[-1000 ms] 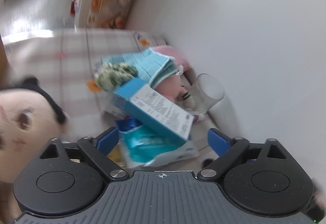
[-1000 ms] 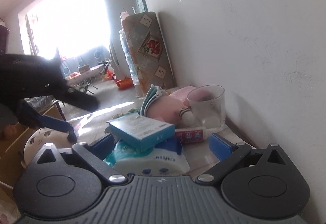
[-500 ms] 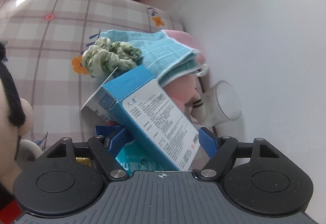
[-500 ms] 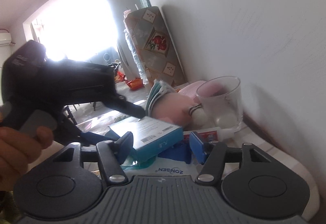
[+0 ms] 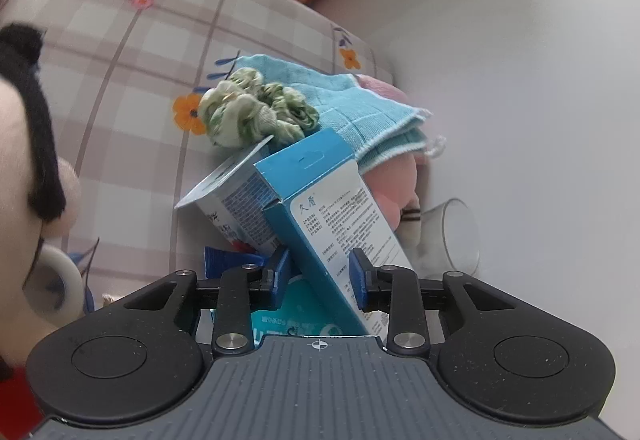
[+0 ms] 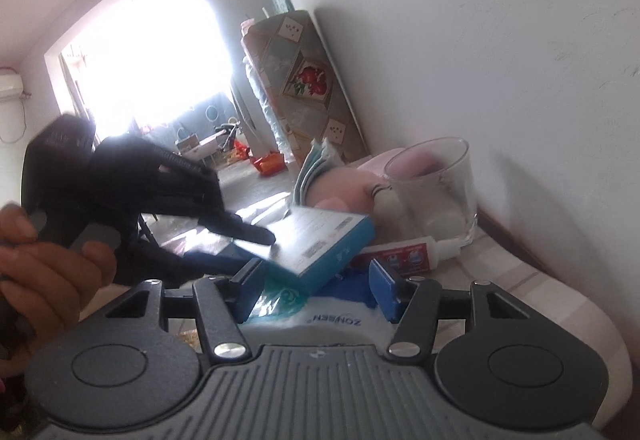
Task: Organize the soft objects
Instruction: 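Reach the left tool to the blue bandage box and close on it, then lift the blue box with the left tool while the right tool reaches the gold tissue pack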
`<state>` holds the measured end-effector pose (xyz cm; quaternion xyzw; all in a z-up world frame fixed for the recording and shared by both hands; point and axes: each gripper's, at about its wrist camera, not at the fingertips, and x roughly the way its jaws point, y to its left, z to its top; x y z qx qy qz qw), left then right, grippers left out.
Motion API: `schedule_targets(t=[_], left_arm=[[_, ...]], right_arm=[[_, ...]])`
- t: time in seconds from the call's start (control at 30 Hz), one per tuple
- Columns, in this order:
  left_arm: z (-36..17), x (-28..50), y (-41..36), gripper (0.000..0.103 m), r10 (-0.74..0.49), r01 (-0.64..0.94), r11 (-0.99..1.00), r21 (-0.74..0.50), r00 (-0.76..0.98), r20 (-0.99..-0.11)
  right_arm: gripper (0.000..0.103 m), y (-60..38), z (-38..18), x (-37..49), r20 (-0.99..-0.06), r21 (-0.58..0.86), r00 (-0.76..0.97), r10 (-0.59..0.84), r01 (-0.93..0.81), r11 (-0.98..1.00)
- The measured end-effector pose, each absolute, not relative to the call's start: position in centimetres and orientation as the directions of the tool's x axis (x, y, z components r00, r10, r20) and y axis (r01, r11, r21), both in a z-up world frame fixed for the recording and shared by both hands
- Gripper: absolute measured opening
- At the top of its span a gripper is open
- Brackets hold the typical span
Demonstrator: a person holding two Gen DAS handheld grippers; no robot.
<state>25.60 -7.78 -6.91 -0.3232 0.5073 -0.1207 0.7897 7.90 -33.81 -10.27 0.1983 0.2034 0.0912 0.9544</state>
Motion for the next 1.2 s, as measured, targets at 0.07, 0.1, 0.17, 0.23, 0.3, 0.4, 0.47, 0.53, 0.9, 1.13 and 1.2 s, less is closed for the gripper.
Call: schedule_targets(t=[0.07, 0.1, 0.17, 0.23, 0.3, 0.4, 0.47, 0.53, 0.9, 1.13, 1.2], left_arm=[[-7.2, 25.8, -7.7, 0.046, -0.533, -0.155, 0.742, -0.653, 0.454, -0.714], [-7.2, 25.9, -7.8, 0.049, -0.537, -0.158, 0.735, -0.660, 0.458, -0.708], [-7.1, 26.0, -7.9, 0.062, -0.542, -0.155, 0.725, -0.671, 0.472, -0.695], [-7.1, 26.1, -8.4, 0.065, -0.535, -0.150, 0.728, -0.669, 0.486, -0.691], [-7.0, 26.0, -8.8, 0.065, -0.524, -0.145, 0.736, -0.661, 0.497, -0.692], [-7.0, 25.9, -9.1, 0.063, -0.511, -0.150, 0.737, -0.659, 0.514, -0.689], [-6.9, 25.8, -9.3, 0.049, -0.490, -0.160, 0.750, -0.642, 0.518, -0.701], [-6.9, 25.7, -9.2, 0.034, -0.465, -0.173, 0.766, -0.619, 0.516, -0.720], [-6.6, 25.1, -7.6, 0.027, -0.456, -0.208, 0.771, -0.602, 0.480, -0.749], [-5.3, 22.8, -6.0, 0.025, -0.470, -0.180, 0.773, -0.609, 0.482, -0.739], [-4.7, 21.9, -5.7, 0.024, -0.469, -0.163, 0.779, -0.605, 0.489, -0.736]], right_arm=[[0.061, -34.4, -10.0, 8.0, -0.348, 0.425, 0.903, 0.251, -0.087, 0.901], [0.061, -34.6, -10.0, 8.1, -0.346, 0.430, 0.904, 0.252, -0.086, 0.899], [0.061, -34.8, -9.9, 8.2, -0.345, 0.439, 0.904, 0.254, -0.084, 0.895], [0.062, -35.0, -10.1, 8.3, -0.345, 0.448, 0.902, 0.258, -0.083, 0.890], [0.062, -35.0, -10.3, 8.4, -0.347, 0.454, 0.901, 0.260, -0.081, 0.887], [0.062, -35.1, -10.7, 8.6, -0.349, 0.465, 0.900, 0.260, -0.074, 0.882], [0.062, -35.3, -10.7, 8.9, -0.350, 0.468, 0.901, 0.256, -0.069, 0.881], [0.062, -35.6, -10.4, 9.3, -0.339, 0.471, 0.904, 0.261, -0.078, 0.879], [0.062, -36.5, -11.0, 13.3, -0.362, 0.597, 0.850, 0.382, -0.103, 0.795], [0.062, -35.9, -10.2, 11.6, -0.354, 0.547, 0.853, 0.383, -0.143, 0.825], [0.063, -34.7, -9.5, 10.2, -0.334, 0.472, 0.848, 0.411, -0.226, 0.852]])
